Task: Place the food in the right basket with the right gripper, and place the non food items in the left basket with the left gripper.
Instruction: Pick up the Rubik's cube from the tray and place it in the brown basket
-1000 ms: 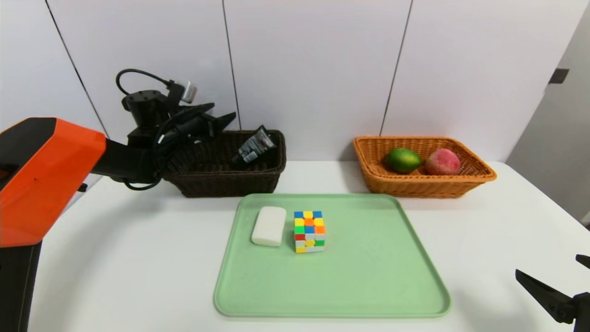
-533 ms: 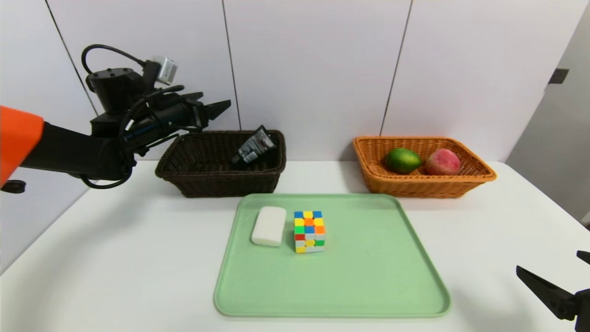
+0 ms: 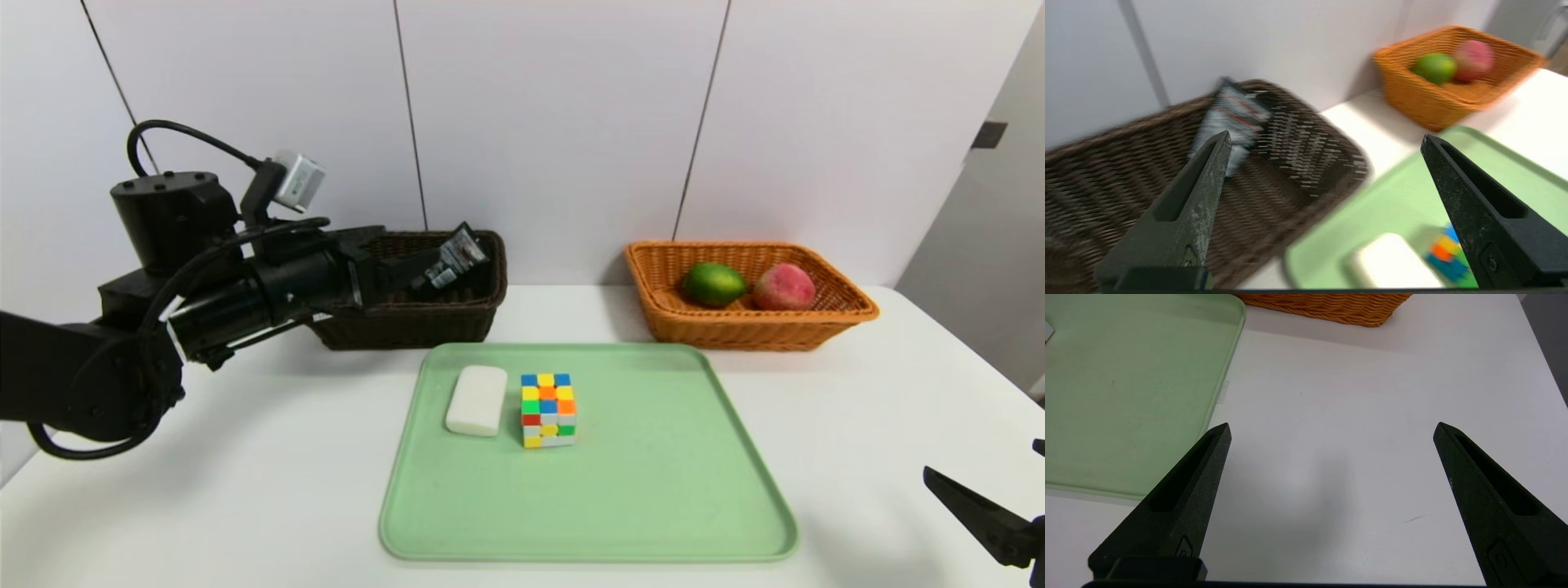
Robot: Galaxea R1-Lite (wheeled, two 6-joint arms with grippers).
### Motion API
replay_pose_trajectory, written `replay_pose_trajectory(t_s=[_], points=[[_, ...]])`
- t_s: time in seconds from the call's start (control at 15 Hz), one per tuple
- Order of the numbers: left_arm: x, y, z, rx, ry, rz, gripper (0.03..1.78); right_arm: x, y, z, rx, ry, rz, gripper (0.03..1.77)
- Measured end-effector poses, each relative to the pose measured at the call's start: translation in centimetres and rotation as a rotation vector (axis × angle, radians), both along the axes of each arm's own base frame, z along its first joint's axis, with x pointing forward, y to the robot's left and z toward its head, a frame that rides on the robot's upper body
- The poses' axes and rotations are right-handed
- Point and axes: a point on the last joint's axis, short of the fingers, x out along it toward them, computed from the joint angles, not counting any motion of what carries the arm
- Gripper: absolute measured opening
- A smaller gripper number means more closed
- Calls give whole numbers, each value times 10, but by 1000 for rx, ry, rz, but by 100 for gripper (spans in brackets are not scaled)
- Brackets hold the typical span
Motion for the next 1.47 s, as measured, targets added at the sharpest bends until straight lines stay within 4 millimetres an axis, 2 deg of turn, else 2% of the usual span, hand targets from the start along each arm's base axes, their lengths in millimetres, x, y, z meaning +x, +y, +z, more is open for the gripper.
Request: replay_pose_trajectory(t_s=[0.27, 0.53, 0.8, 1.13, 1.47], points=[[-43, -40, -6, -95, -91, -182, 167, -5, 0, 1, 1, -22, 2, 171], [-67, -63, -25, -93, -59, -289, 167, -4, 1, 6, 7, -42, 31, 171], [-71, -78, -43, -95, -59, -342, 168, -4, 1, 6, 11, -44, 38, 171], [-64, -98, -72, -86, -38, -385, 169, -4, 1, 9, 13, -59, 41, 171], [-56, -106, -97, -58, 26, -388, 169, -1, 2, 21, 72, -99, 79, 171]])
